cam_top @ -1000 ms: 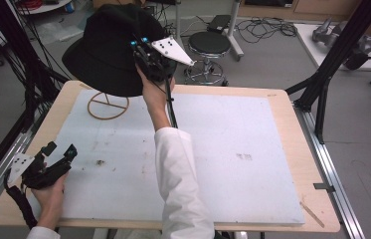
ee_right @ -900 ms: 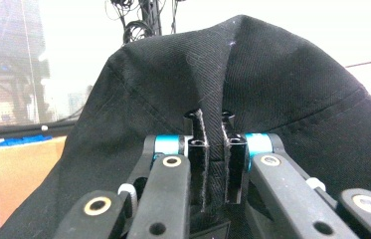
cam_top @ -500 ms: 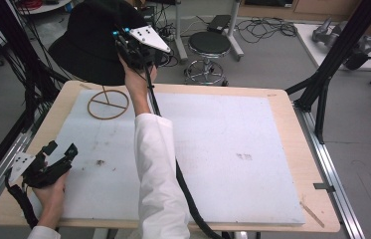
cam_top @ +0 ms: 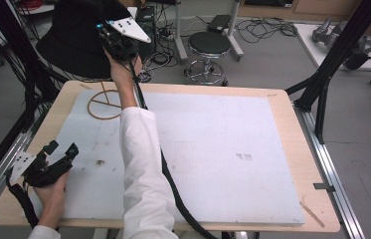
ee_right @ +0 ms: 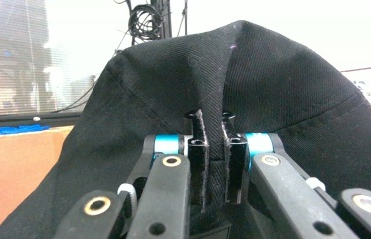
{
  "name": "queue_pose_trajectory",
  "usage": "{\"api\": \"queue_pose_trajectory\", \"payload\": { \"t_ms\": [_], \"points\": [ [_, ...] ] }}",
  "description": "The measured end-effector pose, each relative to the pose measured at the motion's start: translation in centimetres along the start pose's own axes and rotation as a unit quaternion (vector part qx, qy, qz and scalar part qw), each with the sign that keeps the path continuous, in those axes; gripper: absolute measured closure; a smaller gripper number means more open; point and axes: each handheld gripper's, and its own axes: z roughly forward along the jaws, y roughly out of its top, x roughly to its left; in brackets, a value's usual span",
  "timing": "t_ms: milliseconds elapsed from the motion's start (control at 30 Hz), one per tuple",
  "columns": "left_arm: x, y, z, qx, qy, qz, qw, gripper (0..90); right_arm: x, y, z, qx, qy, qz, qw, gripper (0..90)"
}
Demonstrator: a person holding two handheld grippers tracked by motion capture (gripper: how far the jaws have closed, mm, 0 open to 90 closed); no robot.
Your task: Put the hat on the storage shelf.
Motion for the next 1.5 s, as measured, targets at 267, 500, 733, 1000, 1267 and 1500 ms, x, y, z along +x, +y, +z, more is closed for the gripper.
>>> {"api": "queue_pose_trajectory", "payload": {
  "t_ms": [267, 500, 733, 1000, 1267, 1500],
  "points": [
    [0.0, 0.0, 0.0, 0.0, 0.0, -0.002, 1.0, 22.6, 1.3, -1.5, 2.0, 0.014, 0.006, -0.008, 0.9998, 85.4],
    [-0.2, 0.0, 0.2, 0.0, -0.002, -0.004, 1.0, 22.6, 1.7, -3.0, 3.2, 0.053, -0.016, -0.039, 0.9977, 85.3],
    [-0.2, 0.0, 0.2, 0.0, -0.004, -0.004, 1.0, 22.6, 1.6, -4.9, 3.4, 0.072, -0.014, -0.011, 0.9972, 85.2],
    [0.0, 0.0, 0.0, -0.002, 0.0, -0.007, 1.0, 22.6, 1.3, -5.7, 3.1, 0.091, -0.019, 0.006, 0.9956, 84.6],
    [-0.2, 0.1, 0.1, -0.007, -0.001, -0.006, 1.0, 22.8, 0.9, -6.0, 2.6, 0.096, -0.021, 0.017, 0.995, 84.4],
    [-0.1, 0.1, 0.0, -0.008, 0.001, -0.01, 0.9999, 22.9, 1.0, -5.8, 2.4, 0.097, -0.02, 0.011, 0.995, 83.4]
  ]
}}
